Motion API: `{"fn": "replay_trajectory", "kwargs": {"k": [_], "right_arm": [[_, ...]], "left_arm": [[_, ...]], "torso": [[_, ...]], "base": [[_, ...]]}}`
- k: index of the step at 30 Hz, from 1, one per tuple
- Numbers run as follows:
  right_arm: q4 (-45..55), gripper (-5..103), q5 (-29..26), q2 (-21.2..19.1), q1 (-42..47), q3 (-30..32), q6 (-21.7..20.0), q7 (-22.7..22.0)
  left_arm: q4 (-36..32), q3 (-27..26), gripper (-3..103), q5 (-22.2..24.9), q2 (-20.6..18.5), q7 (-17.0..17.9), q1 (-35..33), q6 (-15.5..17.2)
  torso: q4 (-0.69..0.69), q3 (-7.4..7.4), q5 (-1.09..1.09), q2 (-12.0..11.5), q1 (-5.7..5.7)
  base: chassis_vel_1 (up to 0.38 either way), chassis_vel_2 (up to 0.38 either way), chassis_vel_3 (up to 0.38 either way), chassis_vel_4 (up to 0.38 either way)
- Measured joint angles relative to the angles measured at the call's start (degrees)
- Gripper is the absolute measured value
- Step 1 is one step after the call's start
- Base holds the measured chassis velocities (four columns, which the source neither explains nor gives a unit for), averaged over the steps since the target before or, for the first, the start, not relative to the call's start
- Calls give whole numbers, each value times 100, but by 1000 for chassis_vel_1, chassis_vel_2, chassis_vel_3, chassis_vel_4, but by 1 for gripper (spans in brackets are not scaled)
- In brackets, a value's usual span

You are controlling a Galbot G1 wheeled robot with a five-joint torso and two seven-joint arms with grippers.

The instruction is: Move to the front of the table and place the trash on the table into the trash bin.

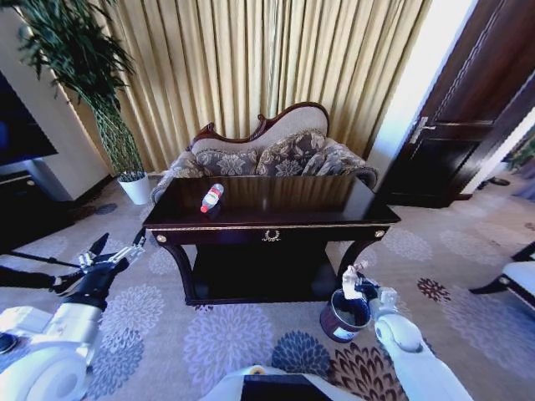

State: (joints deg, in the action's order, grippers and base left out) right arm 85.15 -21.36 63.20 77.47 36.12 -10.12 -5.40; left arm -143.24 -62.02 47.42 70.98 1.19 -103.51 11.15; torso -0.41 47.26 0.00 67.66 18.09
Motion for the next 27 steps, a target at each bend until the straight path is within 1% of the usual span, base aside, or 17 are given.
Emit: {"fn": "replay_trajectory", "kwargs": {"k": [3,5,6,8,13,15,17,19,20,24,25,26,27], "right_arm": [[-762,0,85,35,-412,-68,6,1],[-860,0,100,43,-463,-78,12,0],[-1213,0,189,85,-646,-113,49,1],[-1592,0,312,156,-846,-138,104,0],[-2074,0,397,301,-1134,-171,218,-1],[-2107,0,408,315,-1157,-173,225,-2],[-2241,-2,554,387,-1237,-174,242,-5],[-2283,9,666,416,-1259,-169,243,-6],[-2283,9,666,416,-1259,-169,243,-6],[-2281,30,715,422,-1275,-142,244,-12],[-2281,30,715,422,-1275,-142,244,-12],[-2270,35,718,418,-1274,-140,244,-13],[-2253,35,720,412,-1274,-137,244,-15]], "left_arm": [[0,1,100,-2,7,-15,-9,-24],[0,1,100,-2,7,-17,-11,-29],[0,-5,100,-2,2,-24,-18,-44],[0,-15,100,-2,-6,-29,-25,-57],[0,-34,100,-2,-13,-41,-39,-70],[0,-36,100,-2,-13,-45,-40,-72],[0,-38,100,-2,-14,-58,-44,-77],[0,-40,100,0,-23,-67,-46,-83],[0,-40,100,0,-23,-67,-46,-83],[0,-39,100,5,-40,-69,-45,-100],[0,-39,100,5,-40,-69,-45,-100],[0,-36,100,6,-40,-70,-45,-102],[0,-31,100,6,-41,-72,-45,-104]], "torso": [[-1,0,0,0,0],[-1,0,0,0,0],[-1,0,0,0,0],[-1,0,0,0,0],[-1,0,0,0,-1],[-1,0,0,0,-1],[-1,0,0,1,-1],[-1,0,0,0,-1],[-1,0,0,0,-1],[-1,0,0,1,-1],[-1,0,0,1,-1],[-1,0,0,1,-1],[-1,-1,0,1,-1]], "base": [[0,0,0,0],[0,0,0,0],[0,0,0,0],[0,0,0,0],[0,0,0,0],[0,0,0,0],[0,0,0,0],[0,0,0,0],[0,0,0,0],[0,0,0,0],[0,0,0,0],[0,0,0,0],[0,0,0,0]]}}
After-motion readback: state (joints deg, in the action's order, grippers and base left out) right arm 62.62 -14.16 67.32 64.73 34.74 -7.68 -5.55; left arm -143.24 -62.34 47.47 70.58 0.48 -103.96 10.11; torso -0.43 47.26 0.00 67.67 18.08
